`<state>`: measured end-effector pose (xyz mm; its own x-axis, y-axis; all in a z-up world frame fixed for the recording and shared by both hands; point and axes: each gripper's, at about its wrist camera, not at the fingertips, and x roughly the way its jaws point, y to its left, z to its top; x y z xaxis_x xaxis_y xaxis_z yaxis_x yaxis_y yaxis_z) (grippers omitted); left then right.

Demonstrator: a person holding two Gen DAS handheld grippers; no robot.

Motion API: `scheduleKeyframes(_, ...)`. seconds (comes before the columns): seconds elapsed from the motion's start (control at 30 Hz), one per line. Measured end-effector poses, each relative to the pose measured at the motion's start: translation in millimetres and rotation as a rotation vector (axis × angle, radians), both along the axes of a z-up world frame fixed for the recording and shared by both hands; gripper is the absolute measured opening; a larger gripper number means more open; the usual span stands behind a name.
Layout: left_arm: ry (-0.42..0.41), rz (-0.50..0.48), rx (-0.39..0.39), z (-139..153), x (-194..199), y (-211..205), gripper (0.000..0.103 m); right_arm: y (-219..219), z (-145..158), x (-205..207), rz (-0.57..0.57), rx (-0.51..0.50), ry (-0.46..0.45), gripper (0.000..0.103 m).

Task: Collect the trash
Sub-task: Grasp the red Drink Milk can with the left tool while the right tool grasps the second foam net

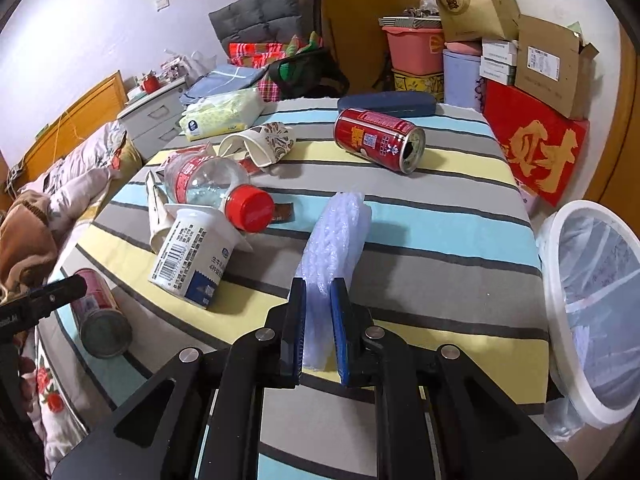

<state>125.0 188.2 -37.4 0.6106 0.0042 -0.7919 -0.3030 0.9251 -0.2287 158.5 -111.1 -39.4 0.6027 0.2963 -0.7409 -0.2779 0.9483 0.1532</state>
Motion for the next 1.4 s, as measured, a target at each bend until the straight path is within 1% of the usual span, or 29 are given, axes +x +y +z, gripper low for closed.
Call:
scheduleKeyframes(0.07,0.013,-0.016,-0.065,-4,3,-1,0.089,1,0,0,0.007,0.0,-0.003,0.013)
scheduleKeyframes(0.1,0.023,-0.013,-0.084,-6,5,-3,0.089,1,-1,0,0.008,-0.001,-0.002,0.013)
scheduleKeyframes(0.17,0.031,-0.026,-0.092,-9,9,-11,0.089,1,-2,0,0.008,0.003,0.001,0.013)
scheduleKeyframes(0.3,0.054,-0.037,-0.152,-21,17,-22,0.088,1,-1,-1,0.012,-0.004,-0.005,0.013)
scheduleKeyframes(0.37,0.045,-0.057,-0.11,-20,21,-33,0.088,1,-2,-1,0.015,-0.014,-0.008,0.013)
scheduleKeyframes(0.4,0.044,-0.076,-0.071,-20,25,-39,0.087,1,-3,-1,0.017,-0.016,-0.007,0.013)
scheduleKeyframes(0.47,0.046,-0.11,-0.025,-19,31,-49,0.083,0,-2,-4,0.021,-0.028,-0.009,0.013)
scheduleKeyframes(0.53,0.061,-0.167,0.038,-18,38,-62,0.076,-1,-1,-6,0.014,-0.061,-0.026,0.013)
scheduleKeyframes(0.57,0.058,-0.195,0.072,-16,41,-69,0.074,-3,0,-7,0.009,-0.075,-0.033,0.013)
scheduleKeyframes(0.63,0.072,-0.264,0.139,-17,46,-84,0.073,-9,1,-6,-0.005,-0.084,-0.026,0.013)
scheduleKeyframes(0.67,0.069,-0.283,0.154,-18,47,-89,0.073,-14,1,-5,-0.027,-0.095,-0.028,0.013)
scheduleKeyframes(0.77,0.054,-0.289,0.14,-19,43,-92,0.073,-21,1,-3,-0.039,-0.089,-0.018,0.013)
scheduleKeyframes(0.93,0.069,-0.245,0.116,-24,34,-83,0.073,-23,-3,-2,-0.019,-0.043,-0.01,0.013)
scheduleKeyframes(1.03,0.072,-0.223,0.102,-24,28,-77,0.073,-26,-5,1,-0.026,0.014,0.003,0.02)
scheduleKeyframes(1.07,0.071,-0.223,0.098,-24,28,-76,0.073,-27,-6,2,-0.029,0.037,0.007,0.032)
scheduleKeyframes(1.1,0.071,-0.22,0.084,-25,27,-74,0.073,-26,-7,4,-0.031,0.05,0.009,0.054)
scheduleKeyframes(1.13,0.075,-0.214,0.07,-26,27,-72,0.073,-25,-8,5,-0.03,0.06,0.012,0.064)
scheduleKeyframes(1.17,0.073,-0.216,0.067,-27,27,-72,0.073,-24,-10,7,-0.027,0.075,0.023,0.068)
scheduleKeyframes(1.23,0.076,-0.22,0.064,-30,28,-73,0.073,-21,-14,9,-0.027,0.077,0.04,0.068)
scheduleKeyframes(1.3,0.066,-0.226,0.073,-30,26,-73,0.072,-18,-19,10,-0.054,0.033,0.061,0.068)
scheduleKeyframes(1.33,0.065,-0.224,0.072,-29,26,-73,0.069,-18,-20,11,-0.057,0.023,0.063,0.067)
scheduleKeyframes(1.37,0.063,-0.224,0.071,-29,27,-73,0.066,-18,-22,10,-0.066,0.013,0.06,0.063)
scheduleKeyframes(1.4,0.06,-0.224,0.067,-29,27,-72,0.06,-20,-22,10,-0.07,0.01,0.06,0.051)
